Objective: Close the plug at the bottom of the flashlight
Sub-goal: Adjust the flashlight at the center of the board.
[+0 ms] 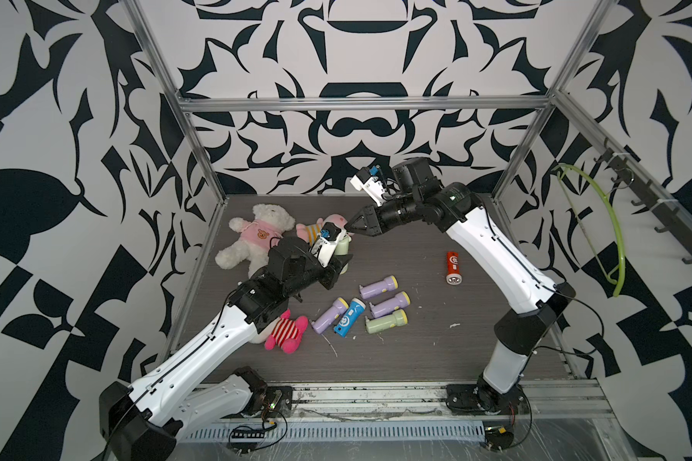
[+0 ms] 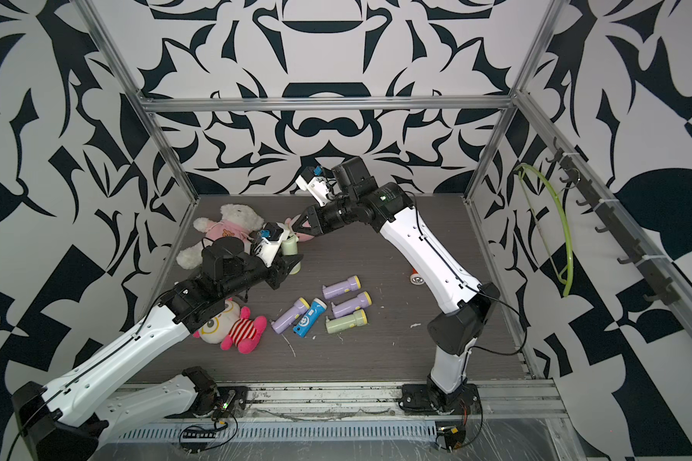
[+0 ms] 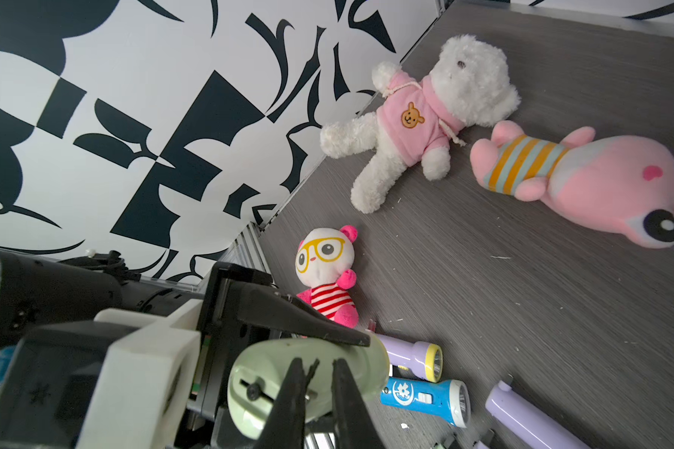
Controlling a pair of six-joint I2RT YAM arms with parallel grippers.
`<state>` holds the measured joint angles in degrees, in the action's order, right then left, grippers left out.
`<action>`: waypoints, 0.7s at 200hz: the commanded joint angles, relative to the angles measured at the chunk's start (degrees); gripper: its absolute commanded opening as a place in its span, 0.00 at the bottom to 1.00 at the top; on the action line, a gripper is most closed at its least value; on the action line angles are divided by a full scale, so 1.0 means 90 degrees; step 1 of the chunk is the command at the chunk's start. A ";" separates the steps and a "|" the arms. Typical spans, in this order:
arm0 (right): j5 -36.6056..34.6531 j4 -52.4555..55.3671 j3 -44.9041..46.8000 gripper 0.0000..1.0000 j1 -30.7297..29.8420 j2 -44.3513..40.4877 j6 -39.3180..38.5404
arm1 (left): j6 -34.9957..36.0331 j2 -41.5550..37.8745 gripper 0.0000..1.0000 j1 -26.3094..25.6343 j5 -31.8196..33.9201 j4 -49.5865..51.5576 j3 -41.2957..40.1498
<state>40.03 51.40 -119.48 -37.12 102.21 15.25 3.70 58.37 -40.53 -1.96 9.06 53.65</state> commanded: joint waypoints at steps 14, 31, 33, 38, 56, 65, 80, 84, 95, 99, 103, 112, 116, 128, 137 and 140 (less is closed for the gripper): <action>0.0323 -0.0056 -0.0324 0.18 -0.0001 -0.0146 0.0074 | 0.0112 -0.0070 0.00 -0.0038 -0.0085 -0.0031 0.0074; 0.0421 -0.0047 -0.0307 0.22 -0.0001 -0.0139 0.0084 | 0.0116 -0.0077 0.00 -0.0039 -0.0069 -0.0025 0.0074; 0.0436 -0.0039 -0.0308 0.22 -0.0005 -0.0137 0.0089 | 0.0123 -0.0071 0.00 -0.0038 -0.0067 -0.0022 0.0074; 0.0453 -0.0032 -0.0296 0.22 -0.0006 -0.0136 0.0084 | 0.0125 -0.0073 0.00 -0.0043 -0.0072 -0.0020 0.0074; 0.0441 -0.0035 -0.0246 0.14 -0.0006 -0.0163 0.0060 | 0.0135 -0.0073 0.00 -0.0042 -0.0068 -0.0021 0.0074; 0.0459 -0.0063 -0.0225 0.11 -0.0006 -0.0185 0.0045 | 0.0135 -0.0068 0.00 -0.0037 -0.0075 -0.0020 0.0074; 0.0516 -0.0085 -0.0230 0.09 -0.0006 -0.0195 0.0061 | 0.0135 -0.0060 0.00 -0.0038 -0.0070 -0.0020 0.0074; 0.0536 -0.0086 -0.0239 0.08 -0.0006 -0.0195 0.0058 | 0.0135 -0.0066 0.00 -0.0043 -0.0080 -0.0023 0.0074; 0.0552 -0.0076 -0.0245 0.08 -0.0006 -0.0194 0.0055 | 0.0136 -0.0061 0.00 -0.0039 -0.0070 -0.0021 0.0083; 0.0566 -0.0076 -0.0240 0.08 -0.0006 -0.0186 0.0057 | 0.0135 -0.0068 0.00 -0.0039 -0.0081 -0.0017 0.0084; 0.0584 -0.0076 -0.0240 0.08 -0.0006 -0.0185 0.0059 | 0.0135 -0.0068 0.00 -0.0045 -0.0083 -0.0011 0.0084; 0.0625 -0.0058 -0.0245 0.08 -0.0015 -0.0178 0.0055 | 0.0136 -0.0055 0.00 -0.0038 -0.0079 -0.0011 0.0084; 0.0637 -0.0048 -0.0240 0.07 -0.0021 -0.0176 0.0055 | 0.0135 -0.0048 0.00 -0.0040 -0.0081 -0.0011 0.0084; 0.0659 -0.0019 -0.0240 0.06 -0.0051 -0.0166 0.0036 | 0.0145 -0.0038 0.00 -0.0037 -0.0100 -0.0002 0.0084; 0.0660 0.0037 -0.0259 0.05 -0.0072 -0.0146 0.0005 | 0.0146 -0.0031 0.00 -0.0044 -0.0118 -0.0001 0.0094; 0.0656 0.0054 -0.0259 0.05 -0.0081 -0.0138 -0.0003 | 0.0145 -0.0027 0.00 -0.0044 -0.0124 -0.0001 0.0094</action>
<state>44.29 51.68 -120.07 -37.21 102.35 16.05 4.51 58.37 -40.80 -2.02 9.23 53.65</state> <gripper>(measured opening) 0.058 0.395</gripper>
